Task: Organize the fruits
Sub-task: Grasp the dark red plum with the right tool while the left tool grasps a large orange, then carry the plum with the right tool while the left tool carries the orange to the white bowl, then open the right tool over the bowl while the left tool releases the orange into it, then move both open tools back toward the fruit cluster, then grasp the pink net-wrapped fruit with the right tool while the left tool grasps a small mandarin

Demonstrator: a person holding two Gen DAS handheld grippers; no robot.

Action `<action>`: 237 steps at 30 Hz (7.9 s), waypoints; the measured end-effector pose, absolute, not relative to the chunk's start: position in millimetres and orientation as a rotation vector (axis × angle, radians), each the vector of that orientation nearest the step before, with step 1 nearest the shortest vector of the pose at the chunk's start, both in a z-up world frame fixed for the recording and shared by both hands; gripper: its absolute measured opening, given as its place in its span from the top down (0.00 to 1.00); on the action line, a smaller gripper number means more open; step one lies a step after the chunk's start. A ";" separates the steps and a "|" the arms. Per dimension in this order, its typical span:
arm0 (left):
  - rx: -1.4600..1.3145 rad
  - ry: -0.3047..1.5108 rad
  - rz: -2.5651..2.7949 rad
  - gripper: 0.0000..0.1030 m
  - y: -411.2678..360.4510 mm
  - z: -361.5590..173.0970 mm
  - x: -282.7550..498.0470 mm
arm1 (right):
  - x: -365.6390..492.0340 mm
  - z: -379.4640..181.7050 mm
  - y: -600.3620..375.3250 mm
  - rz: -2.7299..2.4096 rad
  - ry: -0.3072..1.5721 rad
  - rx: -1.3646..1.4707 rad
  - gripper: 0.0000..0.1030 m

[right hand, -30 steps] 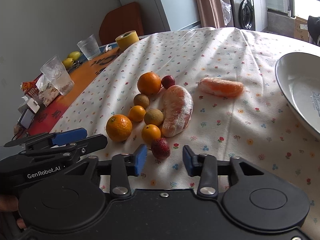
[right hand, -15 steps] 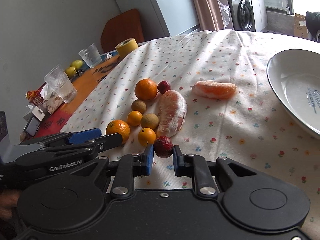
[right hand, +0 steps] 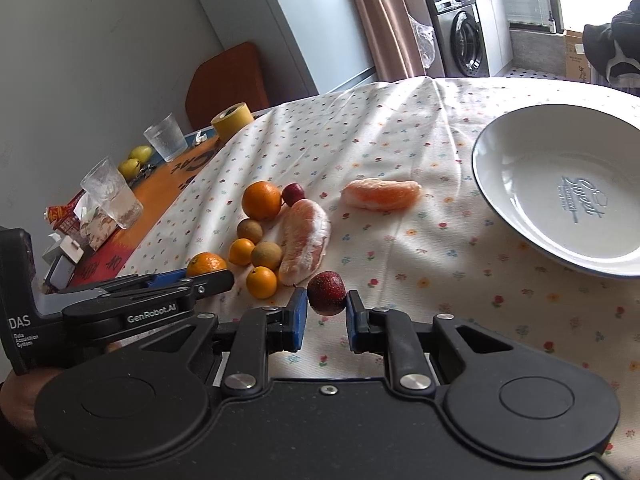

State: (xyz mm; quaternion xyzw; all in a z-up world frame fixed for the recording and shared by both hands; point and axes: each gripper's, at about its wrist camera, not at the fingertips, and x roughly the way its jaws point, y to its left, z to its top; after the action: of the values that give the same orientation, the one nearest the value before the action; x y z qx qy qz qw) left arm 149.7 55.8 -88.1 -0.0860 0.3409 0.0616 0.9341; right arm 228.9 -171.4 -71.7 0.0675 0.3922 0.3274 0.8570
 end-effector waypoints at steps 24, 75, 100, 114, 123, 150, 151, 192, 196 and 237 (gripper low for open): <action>-0.139 0.615 0.029 0.64 -6.9 -48.2 158.7 | 230.3 -60.7 -236.8 0.563 0.738 0.207 0.82; 0.000 0.675 -0.167 0.64 -136.6 -53.0 246.2 | 283.7 -83.3 -316.5 0.388 0.701 0.257 0.81; -0.008 0.762 -0.194 0.64 -151.4 -70.0 287.8 | 311.1 -88.3 -322.1 0.375 0.743 0.216 0.76; -0.066 0.770 -0.186 0.61 -128.8 -51.6 274.2 | 291.9 -67.5 -334.5 0.352 0.709 0.265 0.62; -0.078 0.717 -0.137 0.39 -97.0 -28.2 242.9 | 276.1 -58.1 -333.0 0.340 0.667 0.291 0.33; -0.172 0.618 0.042 0.08 -16.4 -3.0 163.7 | 234.6 -41.1 -297.6 0.327 0.603 0.294 0.00; -0.180 0.624 0.049 0.08 -12.1 -2.8 162.2 | 234.3 -40.9 -294.9 0.334 0.603 0.294 0.00; -0.246 0.619 0.197 0.08 59.9 -31.0 100.4 | 217.3 -48.2 -205.4 0.586 0.661 0.166 0.00; -0.257 0.628 0.197 0.08 61.8 -38.6 105.3 | 220.6 -52.5 -198.8 0.600 0.678 0.156 0.00; -0.293 0.755 0.073 0.79 36.7 -91.2 167.5 | 252.1 -77.7 -165.0 0.726 0.782 0.061 0.40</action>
State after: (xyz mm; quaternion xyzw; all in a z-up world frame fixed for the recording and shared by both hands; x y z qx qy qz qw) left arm 167.5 36.7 -91.2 -0.1427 0.3673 0.0353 0.9184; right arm 252.1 -165.0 -77.7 0.0292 0.3725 0.3460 0.8606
